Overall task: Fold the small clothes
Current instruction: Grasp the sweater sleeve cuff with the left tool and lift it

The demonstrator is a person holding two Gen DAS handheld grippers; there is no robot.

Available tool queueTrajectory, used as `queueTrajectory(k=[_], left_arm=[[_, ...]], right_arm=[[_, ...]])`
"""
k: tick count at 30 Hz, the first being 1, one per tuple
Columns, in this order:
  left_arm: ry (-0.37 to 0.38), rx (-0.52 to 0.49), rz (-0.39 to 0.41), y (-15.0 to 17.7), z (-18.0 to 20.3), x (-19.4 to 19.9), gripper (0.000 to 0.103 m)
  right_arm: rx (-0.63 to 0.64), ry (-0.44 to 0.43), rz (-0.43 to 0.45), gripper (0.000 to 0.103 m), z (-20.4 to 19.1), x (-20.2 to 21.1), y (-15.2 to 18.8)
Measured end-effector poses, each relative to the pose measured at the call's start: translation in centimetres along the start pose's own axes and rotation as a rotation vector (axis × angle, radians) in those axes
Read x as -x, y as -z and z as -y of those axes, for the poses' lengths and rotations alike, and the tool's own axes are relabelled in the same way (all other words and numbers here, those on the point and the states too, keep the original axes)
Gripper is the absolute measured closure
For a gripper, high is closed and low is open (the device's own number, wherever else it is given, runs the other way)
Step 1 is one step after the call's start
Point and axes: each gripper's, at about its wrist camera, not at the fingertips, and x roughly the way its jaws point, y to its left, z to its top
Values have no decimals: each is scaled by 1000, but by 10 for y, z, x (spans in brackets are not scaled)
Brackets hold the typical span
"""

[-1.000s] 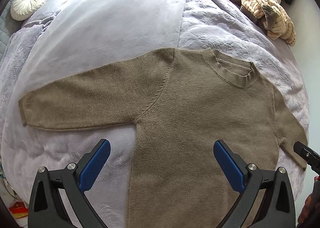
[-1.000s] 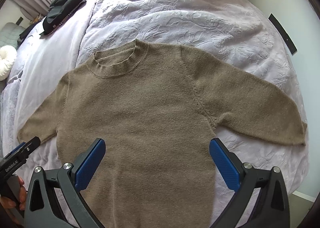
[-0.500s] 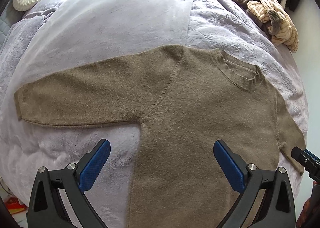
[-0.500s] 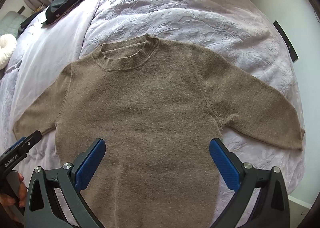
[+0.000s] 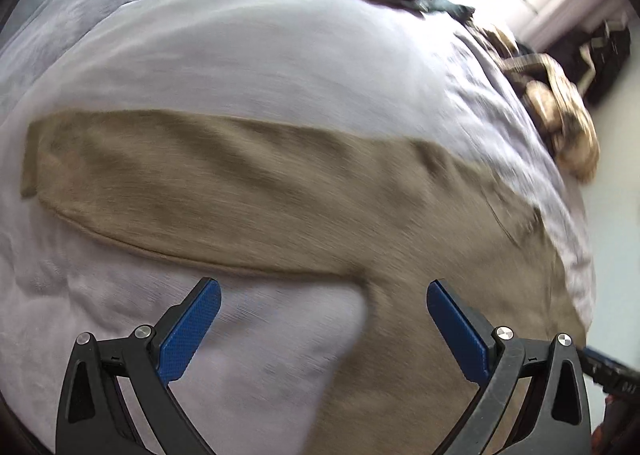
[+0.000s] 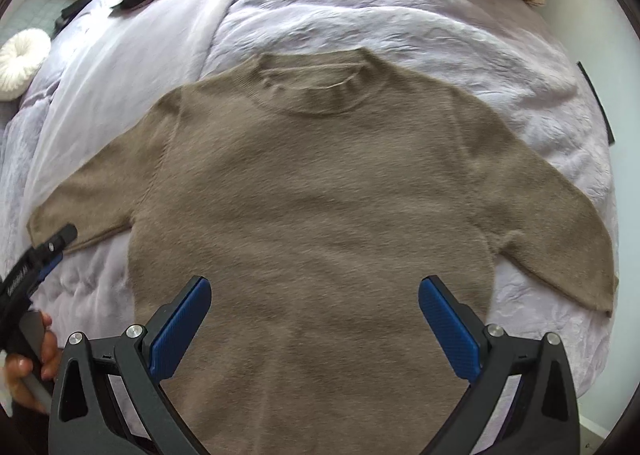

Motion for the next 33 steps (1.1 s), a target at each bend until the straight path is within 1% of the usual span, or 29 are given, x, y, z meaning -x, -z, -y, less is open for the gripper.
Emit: queueTrajectory(k=[4, 8, 11, 13, 14, 15, 16, 17, 18, 19, 20, 21, 22, 23, 25, 26, 27, 28, 29, 33], left_arm=[[-50, 179, 74, -9, -85, -2, 0], [-133, 322, 122, -10, -150, -7, 0], [-135, 395, 133, -16, -182, -18, 0], [-135, 423, 175, -22, -191, -19, 0], [-140, 427, 195, -23, -193, -18, 7], [-151, 436, 232, -27, -194, -14, 17], [-149, 439, 242, -28, -196, -13, 43], [-133, 444, 243, -31, -198, -13, 72], [-103, 449, 245, -32, -201, -14, 88], [-71, 448, 252, -33, -202, -16, 97], [-32, 439, 273, -33, -203, -15, 97], [-11, 427, 290, -33, -203, -12, 97], [26, 400, 324, -33, -200, -6, 97], [45, 385, 340, -35, -197, -1, 97], [100, 339, 390, -37, -183, 15, 97], [113, 316, 404, -40, -177, 22, 97], [127, 282, 419, -42, -167, 29, 97], [144, 237, 431, -50, -148, 34, 97], [156, 210, 438, -50, -140, 40, 97], [258, 45, 460, -62, -66, 56, 97]], right_arm=[[50, -16, -34, 0, -24, -9, 6], [99, -15, -64, 0, -44, -18, 13], [127, -15, -86, 0, -56, -24, 17], [142, -14, -98, 0, -62, -25, 20], [149, -12, -103, 0, -64, -27, 20], [154, -11, -106, 0, -66, -28, 21], [158, -13, -110, 0, -68, -29, 23], [160, -14, -113, 0, -69, -30, 23], [159, -20, -117, 0, -71, -31, 24], [160, -24, -120, 0, -72, -31, 25], [162, -28, -123, 0, -73, -32, 27], [164, -31, -124, 0, -74, -32, 28], [165, -31, -124, 0, -74, -33, 29], [166, -35, -122, 0, -74, -32, 30], [163, -41, -115, 0, -72, -31, 32], [160, -43, -111, 0, -70, -30, 32], [154, -48, -109, 0, -68, -30, 33], [144, -53, -107, 0, -65, -29, 34], [138, -55, -106, 0, -62, -28, 33], [102, -69, -87, 0, -43, -21, 34]])
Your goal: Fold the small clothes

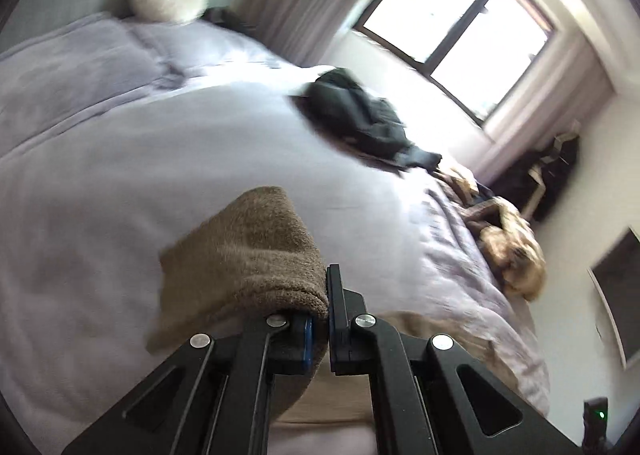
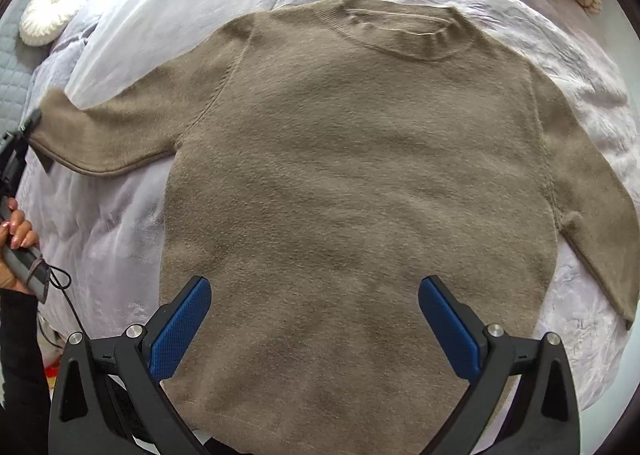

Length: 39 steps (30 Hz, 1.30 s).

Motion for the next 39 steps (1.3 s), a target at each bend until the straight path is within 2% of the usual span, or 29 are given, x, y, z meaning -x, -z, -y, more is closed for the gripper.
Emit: queueTrajectory(k=[4, 6, 9, 12, 16, 18, 19, 20, 21, 22, 25, 27, 29, 32, 34, 37, 38, 39], left_arm=[[146, -115, -67, 17, 94, -29, 97], [179, -159, -116, 33, 132, -43, 97], [219, -220, -232, 68, 182, -80, 97], [210, -317, -334, 113, 222, -112, 97], [127, -462, -467, 172, 255, -149, 97], [55, -535, -522, 195, 259, -159, 91], [25, -560, -529, 201, 259, -158, 66], [-8, -582, -520, 204, 258, -156, 27], [-36, -594, -493, 203, 256, -151, 10], [-58, -608, -451, 199, 256, -142, 0], [-83, -654, -403, 179, 248, -118, 0], [-118, -647, -361, 160, 234, -101, 0], [-160, -618, -348, 143, 215, -91, 0], [-263, -561, -341, 125, 173, -78, 0], [-349, -535, -360, 117, 141, -77, 0], [-416, -487, -394, 114, 109, -78, 0], [-427, -475, -398, 113, 101, -77, 0], [-440, -468, -398, 114, 95, -76, 0]], right_arm=[[-49, -7, 23, 0, 28, 7, 7], [-89, -10, 31, 0, 48, 10, 11], [-154, -13, 40, 0, 80, 11, 17], [-221, -15, 51, 0, 113, 11, 25], [-298, -7, 46, 0, 149, 4, 36], [-326, -4, 41, 0, 161, 1, 41], [-336, -3, 40, 0, 167, 0, 43], [-339, 1, 41, 0, 169, -1, 45], [-338, 8, 42, 0, 172, -3, 45], [-334, 13, 43, 0, 173, -4, 44], [-294, 34, 57, 0, 171, -4, 38], [-219, 56, 85, 0, 155, -1, 24], [-109, 86, 131, 0, 129, 2, 8], [104, 137, 215, 0, 76, 2, -19], [264, 213, 273, 0, 34, -4, -39], [485, 366, 360, 1, -24, -24, -63], [561, 442, 371, 2, -41, -37, -70], [636, 530, 373, 8, -55, -53, -76]])
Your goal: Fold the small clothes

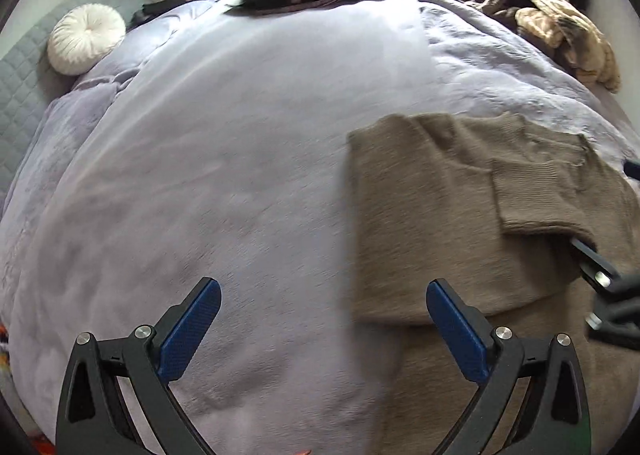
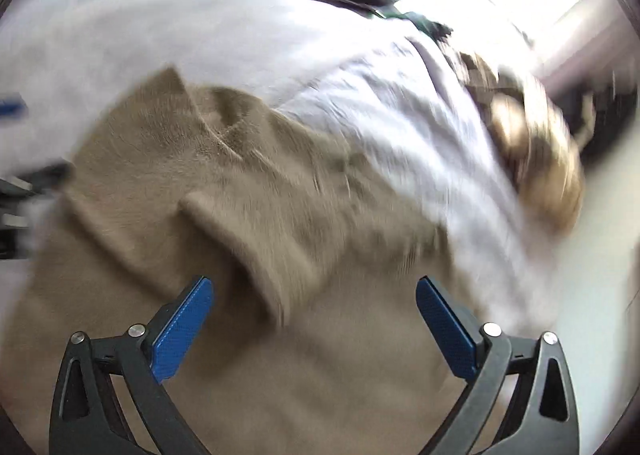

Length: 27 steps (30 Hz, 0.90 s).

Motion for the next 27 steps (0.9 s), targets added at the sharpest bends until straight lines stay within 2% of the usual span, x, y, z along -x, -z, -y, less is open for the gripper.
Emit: queueTrajectory(k=[2, 3, 4, 5, 8, 11, 13, 15, 16, 17, 19, 21, 24, 25, 26, 27], left_arm=[[-8, -6, -7, 5, -1, -3, 0], [-9, -18, -17, 10, 1, -5, 0], [-9, -33, -24, 15, 3, -6, 0], [-8, -45, -28, 17, 6, -7, 0], [3, -96, -39, 23, 22, -15, 0], [-33, -118, -17, 21, 33, -20, 0], [-50, -103, -9, 17, 34, -24, 0], [-56, -82, -13, 13, 31, -28, 0], [-60, -72, -16, 12, 30, -30, 0], [-64, -67, -17, 10, 29, -32, 0], [-79, -55, -23, 9, 26, -34, 0], [-81, -40, -25, 6, 24, -36, 0], [-98, -21, -14, 3, 20, -37, 0], [-108, -26, -10, 3, 18, -38, 0], [-115, -32, -10, 3, 17, -39, 0], [-123, -40, -11, 5, 15, -40, 0]], right_arm=[[161, 120, -2, 45, -22, -23, -6], [201, 128, -12, 89, -25, -32, -7], [177, 79, -44, 90, -18, -40, -7], [95, 18, -46, 90, -2, -38, -4], [-275, -159, -11, 90, 65, -24, 18], [-724, -332, -12, 90, 133, -29, 74], [-935, -377, -43, 90, 155, -43, 111], [-1138, -493, -93, 88, 166, -63, 153], [-1232, -560, -111, 83, 168, -72, 173], [-1275, -589, -114, 81, 169, -75, 182], [-1371, -652, -94, 58, 171, -77, 201], [-1444, -708, -56, 57, 170, -80, 209], [-1494, -747, -47, 57, 172, -86, 209], [-1494, -759, -41, 63, 174, -86, 207], [-1480, -741, -46, 73, 176, -85, 204], [-1462, -709, -68, 95, 177, -85, 201]])
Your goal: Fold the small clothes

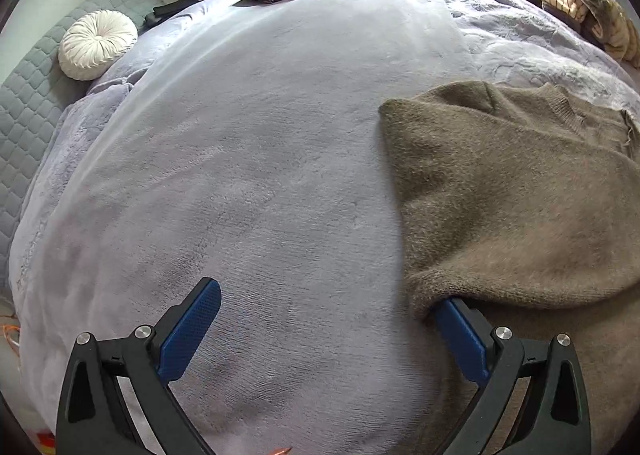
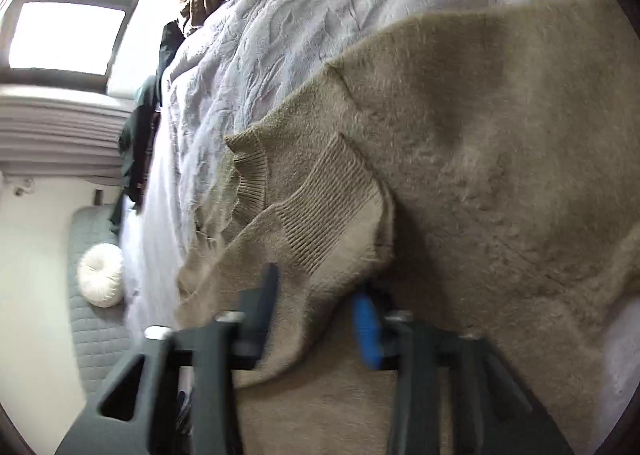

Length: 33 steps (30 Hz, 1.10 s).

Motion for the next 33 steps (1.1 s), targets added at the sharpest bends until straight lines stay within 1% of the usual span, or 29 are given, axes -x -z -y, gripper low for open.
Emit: queueTrajectory(k=[2, 3, 4, 6, 7, 8, 10, 11, 13, 14, 16, 17, 19, 20, 21, 22, 23, 24, 26, 28, 30, 32, 33], left_arm=[[33, -1, -13, 3, -7, -2, 0], [52, 3, -27, 6, -12, -1, 0], [55, 1, -36, 8, -15, 2, 0], [28, -17, -43, 12, -22, 8, 0], [34, -12, -45, 13, -29, 13, 0], [58, 3, -50, 13, -34, 16, 0], [130, 63, -58, 9, -49, 24, 0], [133, 77, -53, 5, -51, 27, 0], [135, 83, -27, -9, -47, 32, 0], [151, 82, -8, -17, -41, 34, 0], [177, 67, 12, -30, -23, 34, 0], [181, 57, 15, -32, -15, 32, 0], [180, 31, 12, -40, 6, 25, 0], [182, 29, 7, -40, 11, 24, 0], [187, 29, 1, -43, 19, 19, 0], [184, 30, -7, -45, 23, 14, 0], [177, 27, -16, -46, 30, 11, 0], [160, 20, -31, -46, 34, 4, 0], [103, 4, -62, -41, 39, -11, 0], [96, 10, -78, -37, 37, -20, 0], [93, 28, -86, -35, 31, -21, 0], [85, 28, -99, -32, 24, -18, 0], [85, 20, -103, -31, 22, -16, 0]], right_arm=[[-4, 83, -4, 95, 3, 0, 3], [-21, 90, -6, 95, 6, -3, 5], [-42, 91, -12, 95, 13, -3, 8], [-71, 77, -14, 95, 26, -10, 10], [-77, 71, -10, 95, 30, -9, 11], [-75, 66, -10, 95, 32, -8, 11], [-50, 74, -21, 93, 29, -8, 10], [-32, 85, -27, 93, 27, -8, 10], [5, 109, -39, 91, 18, -8, 7], [27, 115, -42, 89, 14, -3, 8], [77, 137, -43, 89, 3, 4, 8], [107, 168, -35, 89, -3, 9, 8], [151, 275, 22, 89, -10, 26, 10], [144, 342, 73, 88, -11, 38, 11], [127, 345, 102, 85, -9, 45, 11], [113, 316, 122, 85, -6, 52, 12], [123, 263, 122, 85, -7, 53, 12], [154, 241, 100, 85, -11, 49, 11], [240, 246, 44, 86, -18, 32, 12], [280, 270, 3, 86, -18, 15, 13], [272, 336, -39, 90, -9, 1, 13], [230, 309, -40, 90, 2, 6, 12], [215, 323, -41, 89, 6, 11, 13]])
